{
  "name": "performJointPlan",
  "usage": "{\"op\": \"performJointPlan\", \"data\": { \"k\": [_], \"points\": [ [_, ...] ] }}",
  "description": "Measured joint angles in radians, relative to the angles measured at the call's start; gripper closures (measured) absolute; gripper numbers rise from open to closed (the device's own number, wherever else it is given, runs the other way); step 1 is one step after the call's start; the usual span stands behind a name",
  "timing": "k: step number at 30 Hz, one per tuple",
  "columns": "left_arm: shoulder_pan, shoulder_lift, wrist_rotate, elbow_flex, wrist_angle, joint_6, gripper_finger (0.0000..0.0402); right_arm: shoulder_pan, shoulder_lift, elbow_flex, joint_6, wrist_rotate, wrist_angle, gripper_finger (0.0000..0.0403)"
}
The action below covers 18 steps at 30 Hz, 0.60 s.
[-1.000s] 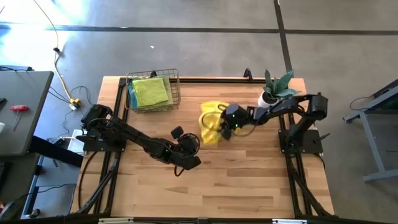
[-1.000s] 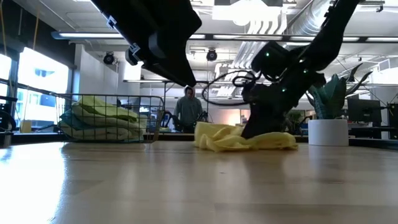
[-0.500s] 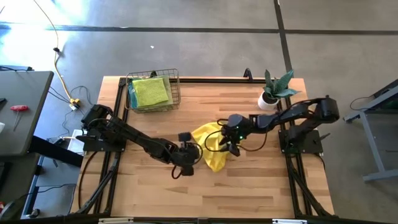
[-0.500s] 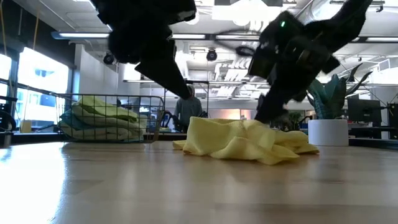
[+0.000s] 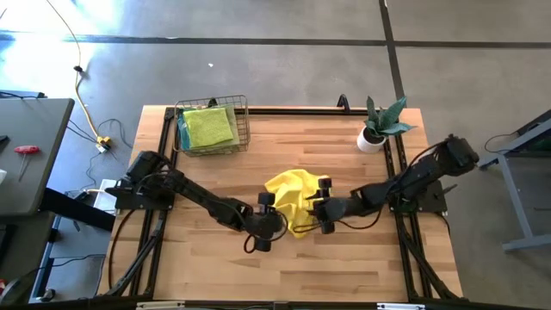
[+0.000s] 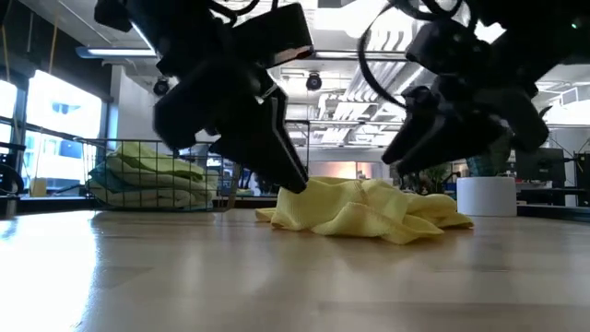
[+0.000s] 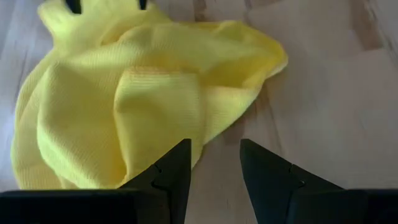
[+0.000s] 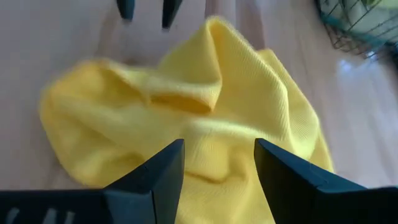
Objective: Fold microfiber towels
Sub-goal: Fold the yellow towel
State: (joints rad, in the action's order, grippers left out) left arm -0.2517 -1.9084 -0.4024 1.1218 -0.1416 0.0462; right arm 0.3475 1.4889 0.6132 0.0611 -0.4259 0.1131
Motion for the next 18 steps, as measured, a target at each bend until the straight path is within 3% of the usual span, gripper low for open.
{"op": "performJointPlan", "data": {
  "k": [11,18],
  "points": [
    [-0.090,0.020,-0.013,0.005,0.038,0.222,0.0273,0.042,0.229,0.002,0.441,-0.108,0.311,0.0215],
    [-0.200,0.050,-0.072,0.001,0.026,0.335,0.0273,0.061,0.258,0.038,0.565,-0.173,0.378,0.0215]
  ]
}}
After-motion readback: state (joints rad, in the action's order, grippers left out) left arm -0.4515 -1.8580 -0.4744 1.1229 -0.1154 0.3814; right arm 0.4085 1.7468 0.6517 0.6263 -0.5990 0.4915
